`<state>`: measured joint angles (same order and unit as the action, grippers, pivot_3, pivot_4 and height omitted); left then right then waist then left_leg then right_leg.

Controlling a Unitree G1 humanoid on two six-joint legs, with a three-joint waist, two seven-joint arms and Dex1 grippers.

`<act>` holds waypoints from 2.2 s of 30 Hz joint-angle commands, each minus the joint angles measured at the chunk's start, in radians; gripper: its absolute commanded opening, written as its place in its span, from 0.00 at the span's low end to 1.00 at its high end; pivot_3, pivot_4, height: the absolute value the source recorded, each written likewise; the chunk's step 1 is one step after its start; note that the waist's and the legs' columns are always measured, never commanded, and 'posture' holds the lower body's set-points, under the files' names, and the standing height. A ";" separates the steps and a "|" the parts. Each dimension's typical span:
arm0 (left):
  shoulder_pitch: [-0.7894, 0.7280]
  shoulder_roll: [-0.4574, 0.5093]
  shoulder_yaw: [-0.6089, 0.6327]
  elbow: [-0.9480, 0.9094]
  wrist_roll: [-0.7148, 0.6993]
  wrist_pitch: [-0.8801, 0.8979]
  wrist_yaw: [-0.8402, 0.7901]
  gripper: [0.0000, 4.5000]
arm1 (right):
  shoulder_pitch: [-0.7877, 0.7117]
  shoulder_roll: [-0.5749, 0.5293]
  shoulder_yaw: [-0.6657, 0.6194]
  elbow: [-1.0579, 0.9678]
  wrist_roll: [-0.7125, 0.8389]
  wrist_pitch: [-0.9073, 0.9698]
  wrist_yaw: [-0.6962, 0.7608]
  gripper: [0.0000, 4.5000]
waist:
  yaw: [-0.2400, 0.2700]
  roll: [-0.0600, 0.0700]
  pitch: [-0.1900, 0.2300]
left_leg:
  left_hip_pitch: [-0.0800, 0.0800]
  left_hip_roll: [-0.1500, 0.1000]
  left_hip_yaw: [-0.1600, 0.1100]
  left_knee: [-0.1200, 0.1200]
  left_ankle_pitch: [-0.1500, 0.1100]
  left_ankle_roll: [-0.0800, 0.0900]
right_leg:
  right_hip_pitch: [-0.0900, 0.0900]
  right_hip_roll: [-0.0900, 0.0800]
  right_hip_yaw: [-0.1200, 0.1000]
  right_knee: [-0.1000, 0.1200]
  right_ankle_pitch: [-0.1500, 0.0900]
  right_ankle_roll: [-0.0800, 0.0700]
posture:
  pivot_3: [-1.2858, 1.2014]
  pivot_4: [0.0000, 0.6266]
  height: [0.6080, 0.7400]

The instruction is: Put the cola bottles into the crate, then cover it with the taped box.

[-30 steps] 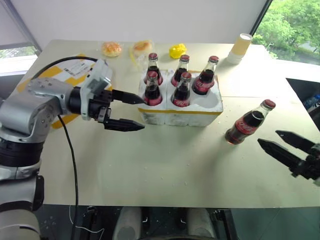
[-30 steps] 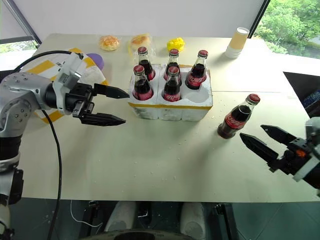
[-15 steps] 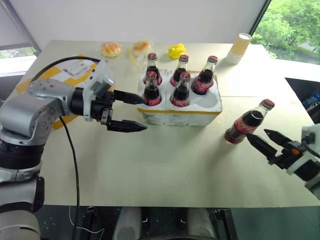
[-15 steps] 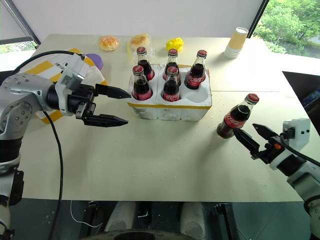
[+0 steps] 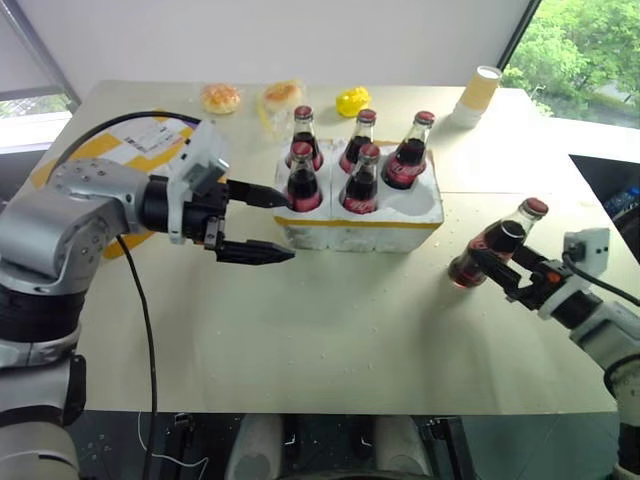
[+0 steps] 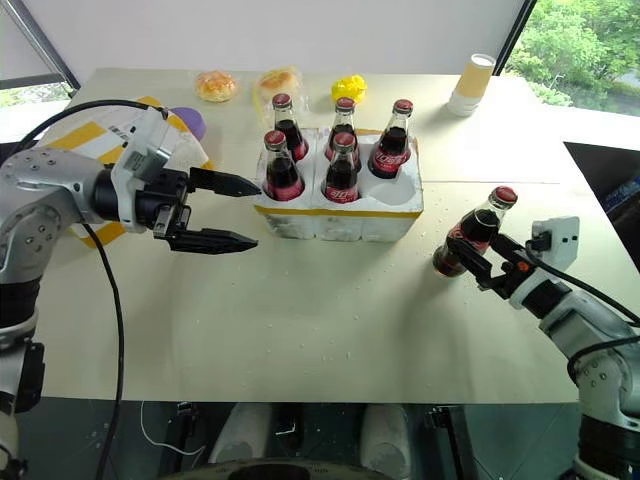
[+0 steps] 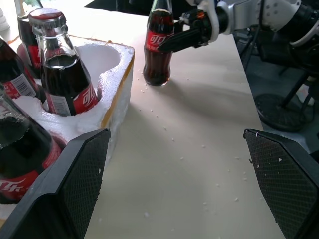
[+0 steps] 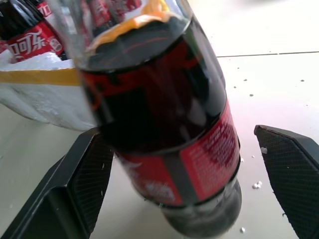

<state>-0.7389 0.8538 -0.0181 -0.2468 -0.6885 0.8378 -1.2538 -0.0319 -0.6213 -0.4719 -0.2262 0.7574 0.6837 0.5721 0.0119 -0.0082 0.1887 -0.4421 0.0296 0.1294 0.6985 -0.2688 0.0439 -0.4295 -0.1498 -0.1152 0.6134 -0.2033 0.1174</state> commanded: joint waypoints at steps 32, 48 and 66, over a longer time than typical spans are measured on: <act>0.044 0.029 0.079 -0.084 -0.074 0.014 0.108 1.00 | -0.599 -0.051 0.243 0.054 0.070 0.057 0.018 0.63 | -0.002 0.007 0.005 | -0.002 -0.002 0.003 -0.001 0.001 -0.001 | -0.004 0.001 0.002 0.001 0.000 0.000 | 0.52 0.24 1.00; 0.050 0.035 0.080 -0.094 -0.093 0.012 0.144 1.00 | -0.599 -0.035 0.343 0.195 -0.126 -0.012 0.128 0.63 | -0.003 0.007 0.005 | -0.002 -0.002 0.004 -0.001 0.001 -0.001 | -0.004 0.001 0.003 0.001 0.000 0.000 | 0.52 0.24 1.00; 0.193 0.124 0.223 -0.163 0.039 -0.060 0.303 1.00 | -0.623 -0.201 0.270 0.111 -0.080 0.099 0.308 0.99 | -0.005 0.007 0.005 | -0.002 -0.001 0.004 -0.001 0.001 -0.001 | -0.005 0.001 0.003 0.001 0.000 0.000 | 0.52 0.24 1.00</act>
<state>-0.5711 0.9339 0.1213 -0.3543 -0.7040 0.8178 -0.9898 -0.6135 -0.7692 -0.1205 -0.0579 0.6300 0.7679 0.8324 0.0073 -0.0008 0.1935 -0.4440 0.0285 0.1330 0.6972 -0.2679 0.0427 -0.4341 -0.1491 -0.1127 0.6142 -0.2031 0.1176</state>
